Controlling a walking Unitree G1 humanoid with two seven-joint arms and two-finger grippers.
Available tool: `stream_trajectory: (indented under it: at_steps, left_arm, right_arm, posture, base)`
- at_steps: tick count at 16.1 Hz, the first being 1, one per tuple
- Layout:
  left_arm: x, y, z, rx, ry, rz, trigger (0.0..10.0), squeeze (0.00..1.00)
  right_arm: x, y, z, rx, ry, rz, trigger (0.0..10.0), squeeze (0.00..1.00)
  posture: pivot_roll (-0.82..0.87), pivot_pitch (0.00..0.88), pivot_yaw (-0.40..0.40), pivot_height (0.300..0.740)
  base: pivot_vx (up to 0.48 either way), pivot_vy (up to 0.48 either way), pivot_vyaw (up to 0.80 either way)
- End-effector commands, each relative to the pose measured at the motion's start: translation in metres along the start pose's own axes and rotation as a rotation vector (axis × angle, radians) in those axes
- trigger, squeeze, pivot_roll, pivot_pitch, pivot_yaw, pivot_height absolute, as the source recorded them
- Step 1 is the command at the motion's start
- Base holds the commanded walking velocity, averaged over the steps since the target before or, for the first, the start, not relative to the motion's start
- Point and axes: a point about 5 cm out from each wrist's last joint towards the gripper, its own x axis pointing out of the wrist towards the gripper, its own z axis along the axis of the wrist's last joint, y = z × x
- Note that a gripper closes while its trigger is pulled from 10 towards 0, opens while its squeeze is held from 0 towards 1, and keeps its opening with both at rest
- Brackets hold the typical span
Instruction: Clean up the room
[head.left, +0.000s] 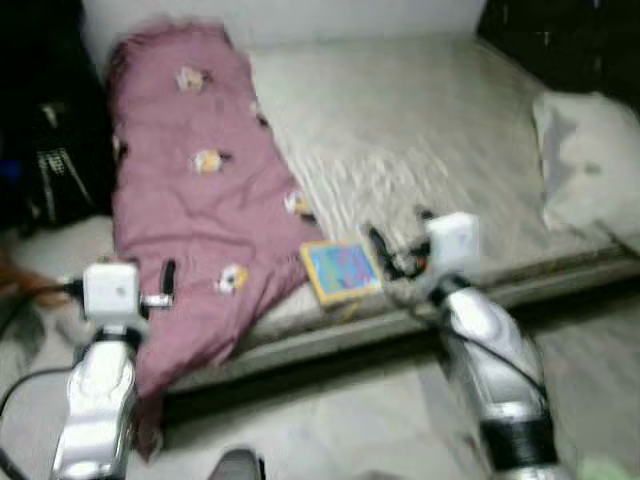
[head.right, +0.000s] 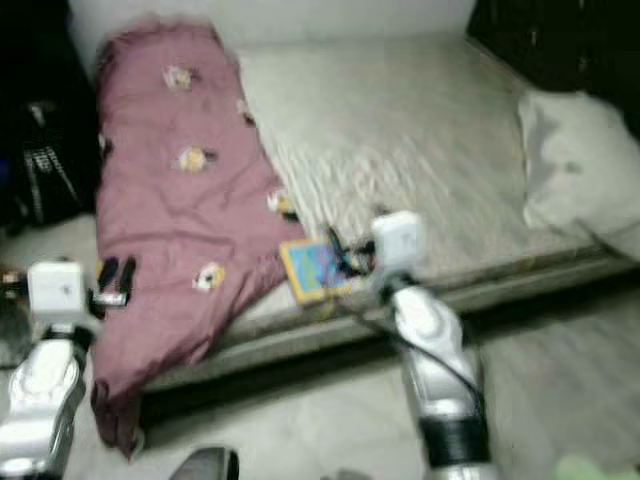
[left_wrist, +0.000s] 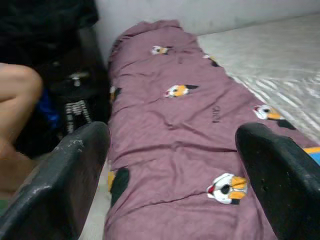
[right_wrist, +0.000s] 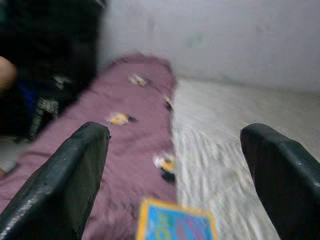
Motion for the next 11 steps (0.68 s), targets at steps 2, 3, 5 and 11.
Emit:
stream_trajectory:
  at_steps: [2,3,5,11]
  left_arm:
    - [0.001,-0.012,0.0,-0.024,-0.009,-0.047,10.0,0.0]
    - [0.003,-0.01,0.0,-0.015,-0.013,-0.045,10.0,0.0]
    - [0.002,-0.008,-0.002,-0.02,-0.005,-0.036,10.0,0.0]
    - [-0.003,-0.017,0.004,-0.062,-0.036,-0.118,10.0,0.0]
  right_arm:
    - [-0.008,-0.015,-0.01,-0.008,0.037,-0.095,10.0,0.0]
    - [-0.009,-0.013,-0.01,-0.01,0.036,-0.09,10.0,0.0]
    - [-0.014,-0.012,-0.015,-0.001,0.046,-0.089,10.0,0.0]
    - [-0.023,-0.003,-0.021,0.004,0.061,-0.067,10.0,0.0]
  posture:
    - [0.0,0.006,-0.054,0.74]
    - [0.0,0.013,-0.054,0.74]
    - [0.0,0.016,-0.045,0.74]
    - [0.0,0.045,-0.058,0.74]
  base:
    - [0.0,0.0,0.78]
    - [0.0,0.0,0.77]
    - [0.0,0.0,0.76]
    - [0.0,0.0,0.07]
